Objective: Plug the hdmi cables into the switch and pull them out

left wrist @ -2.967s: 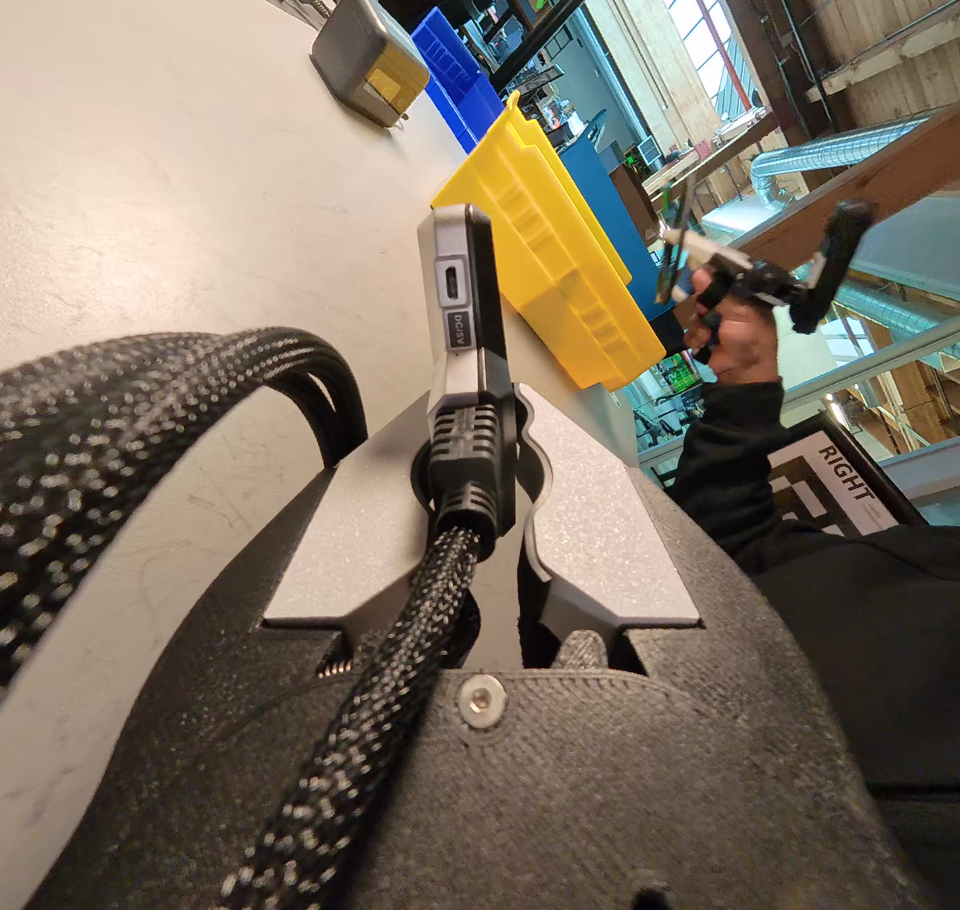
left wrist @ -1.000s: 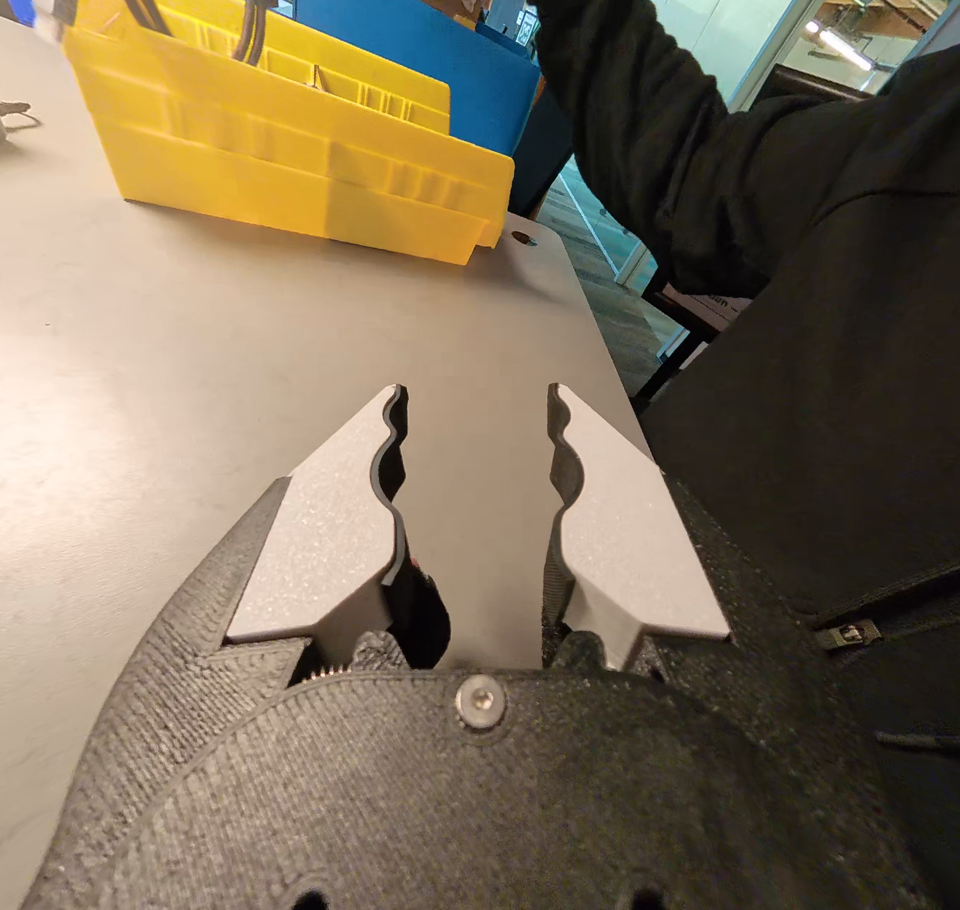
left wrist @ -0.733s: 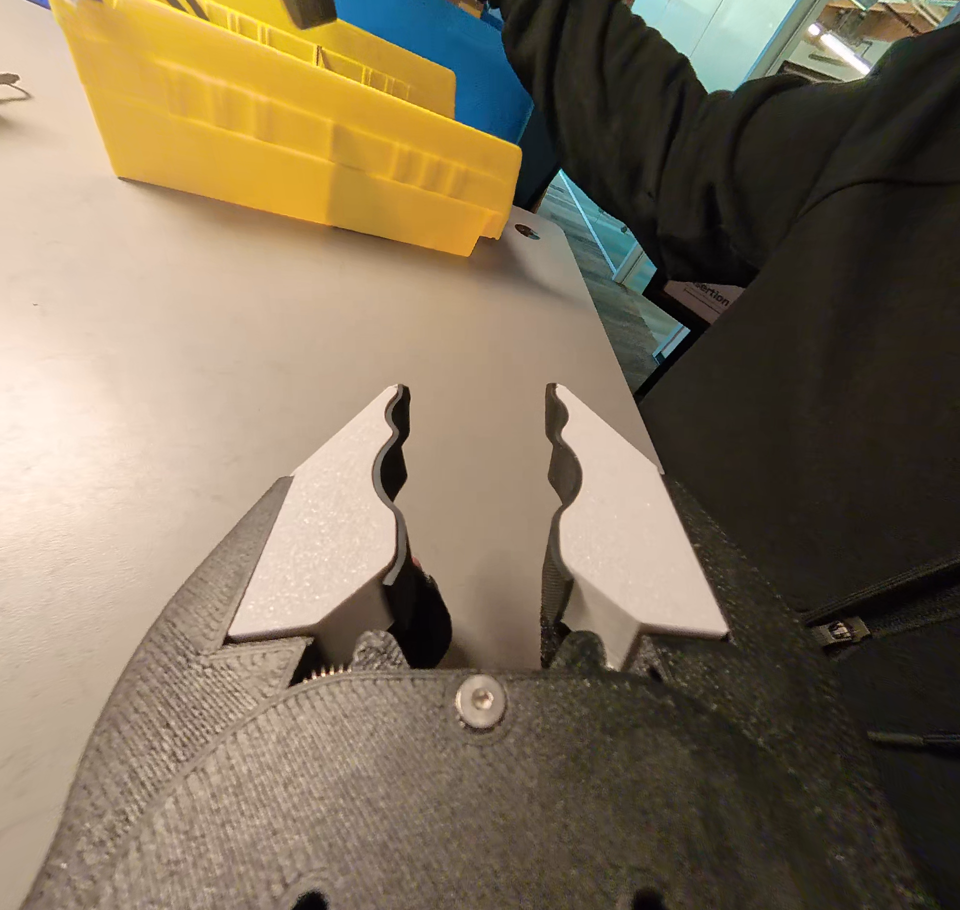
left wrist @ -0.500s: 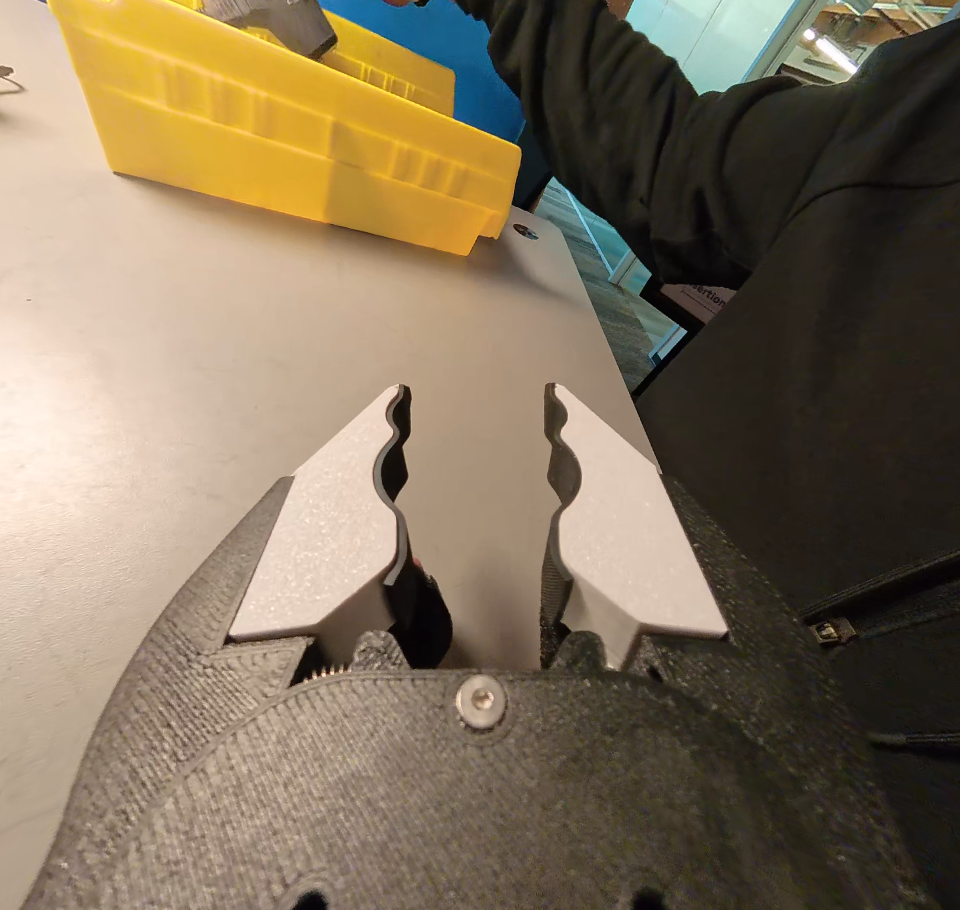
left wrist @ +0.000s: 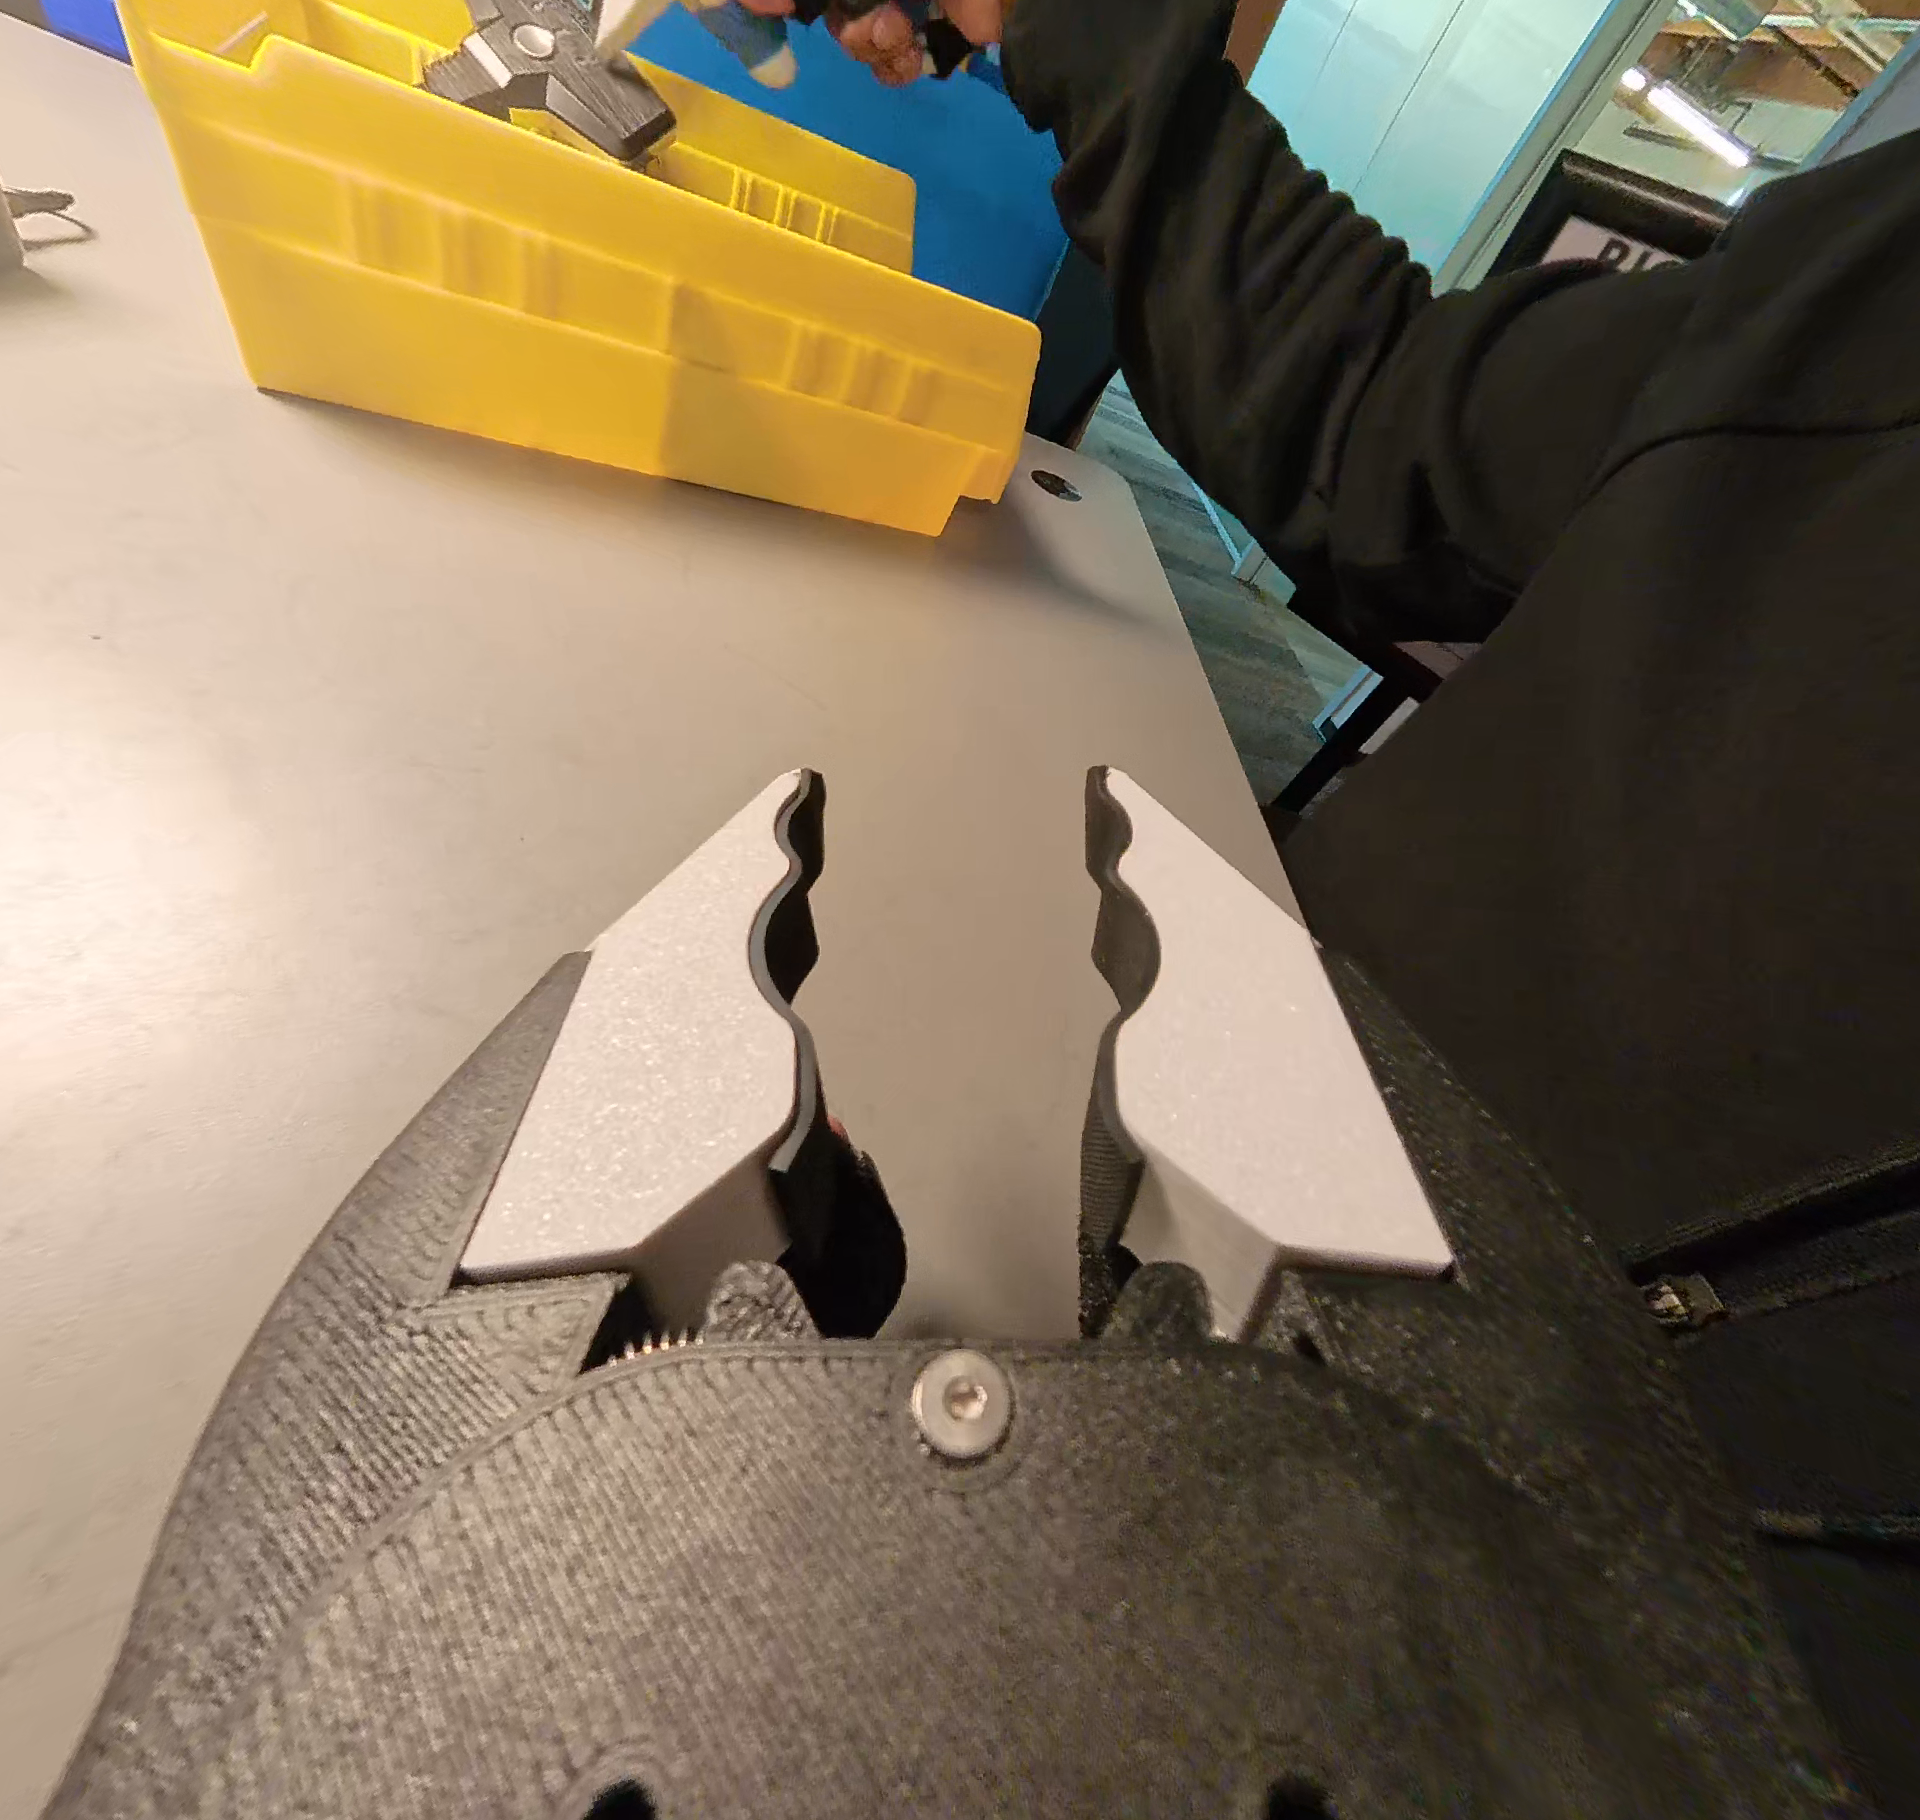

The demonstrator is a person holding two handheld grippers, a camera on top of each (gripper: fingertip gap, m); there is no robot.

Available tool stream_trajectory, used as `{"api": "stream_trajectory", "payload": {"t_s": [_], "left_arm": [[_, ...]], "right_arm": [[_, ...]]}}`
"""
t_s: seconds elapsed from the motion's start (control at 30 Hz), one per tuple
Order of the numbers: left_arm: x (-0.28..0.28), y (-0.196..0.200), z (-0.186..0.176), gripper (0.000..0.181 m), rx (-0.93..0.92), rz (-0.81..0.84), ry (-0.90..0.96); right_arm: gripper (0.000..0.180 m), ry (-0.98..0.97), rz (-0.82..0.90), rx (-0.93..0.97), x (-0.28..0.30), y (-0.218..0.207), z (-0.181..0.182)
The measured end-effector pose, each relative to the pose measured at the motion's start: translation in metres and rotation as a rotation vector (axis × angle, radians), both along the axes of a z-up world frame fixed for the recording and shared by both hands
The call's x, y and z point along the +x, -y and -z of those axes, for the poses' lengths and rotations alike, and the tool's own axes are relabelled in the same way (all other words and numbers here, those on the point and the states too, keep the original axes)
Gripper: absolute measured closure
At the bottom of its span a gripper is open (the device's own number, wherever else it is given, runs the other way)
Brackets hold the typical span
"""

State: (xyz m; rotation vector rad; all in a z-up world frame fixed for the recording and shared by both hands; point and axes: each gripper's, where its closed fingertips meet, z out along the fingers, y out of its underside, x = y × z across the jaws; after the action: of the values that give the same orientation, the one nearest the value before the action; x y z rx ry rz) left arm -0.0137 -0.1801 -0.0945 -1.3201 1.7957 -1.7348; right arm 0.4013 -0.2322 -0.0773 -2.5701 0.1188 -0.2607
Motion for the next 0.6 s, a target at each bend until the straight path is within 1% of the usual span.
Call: {"api": "stream_trajectory", "payload": {"t_s": [0.1, 0.17, 0.27, 0.33, 0.43, 0.5, 0.53, 0.6], "left_arm": [[0.001, 0.003, 0.000, 0.130, -0.002, 0.004, 0.000], [0.001, 0.004, 0.001, 0.130, -0.002, 0.005, -0.003], [0.002, 0.005, 0.002, 0.131, -0.001, 0.006, -0.006], [0.002, 0.005, 0.002, 0.131, -0.001, 0.004, -0.006], [0.003, 0.002, 0.003, 0.131, 0.000, -0.010, -0.007], [0.004, -0.002, 0.001, 0.131, -0.009, -0.025, 0.001], [0.005, -0.003, -0.001, 0.131, -0.017, -0.035, 0.009], [0.007, -0.007, -0.009, 0.131, -0.045, -0.062, 0.044]], "right_arm": [[0.144, 0.093, -0.012, -0.047, -0.004, -0.005, 0.007], [0.145, 0.161, -0.030, -0.141, -0.004, -0.004, 0.017], [0.150, 0.206, -0.087, -0.327, -0.008, 0.002, 0.044], [0.151, 0.217, -0.084, -0.341, -0.008, 0.001, 0.043], [0.148, 0.207, -0.062, -0.221, -0.016, -0.005, 0.016], [0.141, 0.181, -0.050, -0.111, -0.031, -0.006, -0.006], [0.136, 0.153, -0.060, -0.035, -0.048, -0.010, -0.018], [0.133, 0.043, -0.136, 0.162, -0.102, -0.022, -0.042]]}}
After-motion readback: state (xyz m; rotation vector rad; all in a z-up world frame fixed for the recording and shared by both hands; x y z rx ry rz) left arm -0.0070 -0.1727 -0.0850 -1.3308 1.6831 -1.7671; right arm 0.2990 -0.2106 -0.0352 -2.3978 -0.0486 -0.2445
